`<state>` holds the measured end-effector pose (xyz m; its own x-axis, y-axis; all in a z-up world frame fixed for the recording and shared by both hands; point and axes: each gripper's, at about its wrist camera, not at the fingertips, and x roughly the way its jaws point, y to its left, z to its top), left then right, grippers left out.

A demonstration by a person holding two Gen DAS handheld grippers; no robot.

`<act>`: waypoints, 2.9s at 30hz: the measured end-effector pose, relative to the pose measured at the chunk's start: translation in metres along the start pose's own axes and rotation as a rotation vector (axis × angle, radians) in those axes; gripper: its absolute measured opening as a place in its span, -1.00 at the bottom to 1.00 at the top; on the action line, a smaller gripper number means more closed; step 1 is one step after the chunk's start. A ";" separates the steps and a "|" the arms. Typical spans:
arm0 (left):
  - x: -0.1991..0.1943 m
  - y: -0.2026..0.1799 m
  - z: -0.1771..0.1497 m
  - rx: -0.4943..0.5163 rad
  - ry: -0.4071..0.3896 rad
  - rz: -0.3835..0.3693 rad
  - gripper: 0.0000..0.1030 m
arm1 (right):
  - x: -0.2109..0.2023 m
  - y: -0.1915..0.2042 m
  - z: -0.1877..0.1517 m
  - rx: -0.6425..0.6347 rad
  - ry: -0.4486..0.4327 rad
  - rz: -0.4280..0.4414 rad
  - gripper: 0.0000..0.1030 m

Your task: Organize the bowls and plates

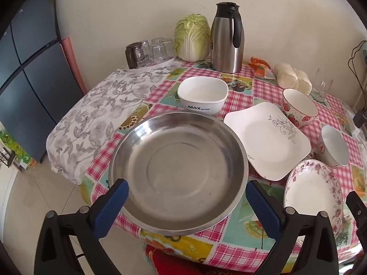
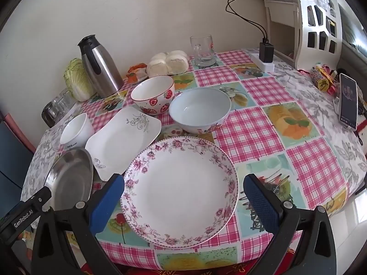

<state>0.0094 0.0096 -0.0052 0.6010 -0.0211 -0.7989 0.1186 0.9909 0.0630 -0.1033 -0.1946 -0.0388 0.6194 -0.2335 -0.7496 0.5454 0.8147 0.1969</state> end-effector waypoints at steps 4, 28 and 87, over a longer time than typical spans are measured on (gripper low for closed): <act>0.003 -0.002 0.003 0.009 0.008 0.008 1.00 | -0.002 0.002 0.000 -0.016 -0.008 0.004 1.00; 0.000 -0.002 -0.004 0.051 -0.015 0.041 1.00 | -0.004 0.001 0.002 -0.009 -0.009 -0.001 1.00; 0.003 0.002 -0.001 0.051 -0.016 0.041 1.00 | -0.005 0.009 0.006 -0.024 -0.029 -0.027 1.00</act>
<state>0.0104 0.0114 -0.0081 0.6190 0.0163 -0.7853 0.1342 0.9829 0.1261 -0.0978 -0.1889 -0.0297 0.6207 -0.2707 -0.7358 0.5486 0.8204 0.1611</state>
